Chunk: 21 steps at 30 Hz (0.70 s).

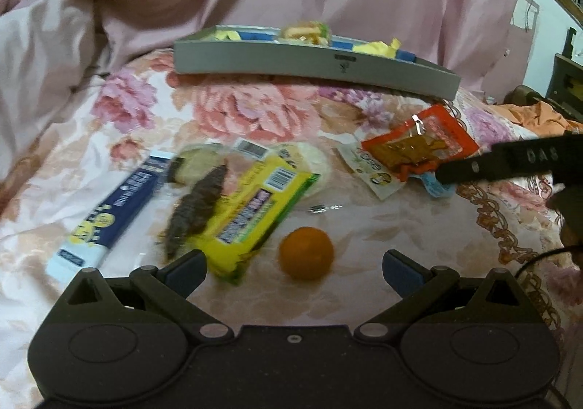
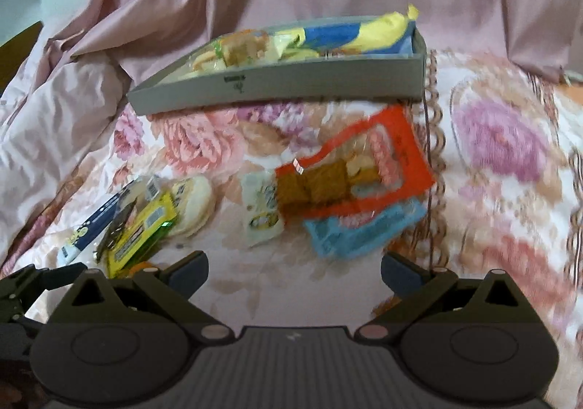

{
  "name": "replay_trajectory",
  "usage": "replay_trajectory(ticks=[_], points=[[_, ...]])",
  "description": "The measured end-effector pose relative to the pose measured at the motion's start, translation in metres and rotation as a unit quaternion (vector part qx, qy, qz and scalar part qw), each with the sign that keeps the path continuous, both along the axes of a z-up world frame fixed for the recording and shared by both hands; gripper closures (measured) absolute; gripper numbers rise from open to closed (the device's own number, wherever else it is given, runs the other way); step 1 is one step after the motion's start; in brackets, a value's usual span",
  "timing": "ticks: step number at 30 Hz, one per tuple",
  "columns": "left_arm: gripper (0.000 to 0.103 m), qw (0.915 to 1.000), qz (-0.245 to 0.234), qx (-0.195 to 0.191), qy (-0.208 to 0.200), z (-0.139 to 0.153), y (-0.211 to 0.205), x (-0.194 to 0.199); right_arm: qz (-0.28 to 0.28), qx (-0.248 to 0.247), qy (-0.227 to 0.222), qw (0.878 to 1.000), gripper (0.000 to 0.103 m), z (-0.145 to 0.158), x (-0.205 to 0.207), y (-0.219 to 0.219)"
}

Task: Organize snacks
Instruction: 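Move the left tool to the mandarin orange while the right tool reaches the red tofu-skewer pack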

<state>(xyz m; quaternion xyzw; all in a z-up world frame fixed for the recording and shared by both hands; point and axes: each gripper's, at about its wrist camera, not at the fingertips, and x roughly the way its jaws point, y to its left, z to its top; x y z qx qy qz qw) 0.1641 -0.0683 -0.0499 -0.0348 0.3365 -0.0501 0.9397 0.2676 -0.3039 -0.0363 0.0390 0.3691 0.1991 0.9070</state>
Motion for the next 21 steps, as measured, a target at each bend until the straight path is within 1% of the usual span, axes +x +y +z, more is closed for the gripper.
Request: replay_trajectory(ticks=[4,6,7,9,10,12,13,16,18,20,21], points=[[0.001,0.9999,-0.005,-0.004,0.01,-0.007,-0.008,0.009,-0.037,-0.005,-0.041,0.998,0.0,0.004,0.017,-0.014],[0.001,1.0,0.002,-0.004,0.004,-0.008,-0.01,0.01,-0.057,0.003,-0.054,0.997,0.0,0.006,0.025,-0.022],[0.001,1.0,0.003,-0.004,0.001,-0.008,-0.011,0.011,-0.065,0.008,-0.056,0.996,0.0,0.006,0.03,-0.026],[0.007,0.9999,0.003,-0.009,-0.007,-0.008,-0.013,0.011,-0.075,0.018,-0.054,0.996,0.0,0.004,0.04,-0.033],[0.007,0.9999,0.001,-0.013,-0.01,-0.007,-0.015,0.011,-0.077,0.024,-0.052,0.995,0.001,0.003,0.045,-0.034],[0.008,0.9997,-0.004,-0.019,-0.014,-0.006,-0.019,0.01,-0.077,0.036,-0.045,0.995,0.007,0.0,0.053,-0.038],[0.009,0.9997,-0.007,-0.021,-0.015,-0.006,-0.021,0.009,-0.076,0.038,-0.042,0.996,0.008,-0.001,0.057,-0.038],[0.014,0.9997,-0.01,-0.02,-0.011,-0.008,-0.024,0.012,-0.069,0.044,-0.043,0.996,0.016,-0.004,0.064,-0.036],[0.02,0.9997,0.003,-0.023,-0.003,-0.01,-0.023,0.015,-0.066,0.049,-0.042,0.996,0.025,-0.005,0.066,-0.036],[0.024,0.9992,0.02,-0.033,0.004,-0.012,-0.019,0.018,-0.068,0.052,-0.038,0.996,0.031,-0.006,0.067,-0.036],[0.027,0.9989,0.027,-0.037,0.006,-0.013,-0.017,0.018,-0.069,0.052,-0.038,0.996,0.037,-0.006,0.066,-0.037]])
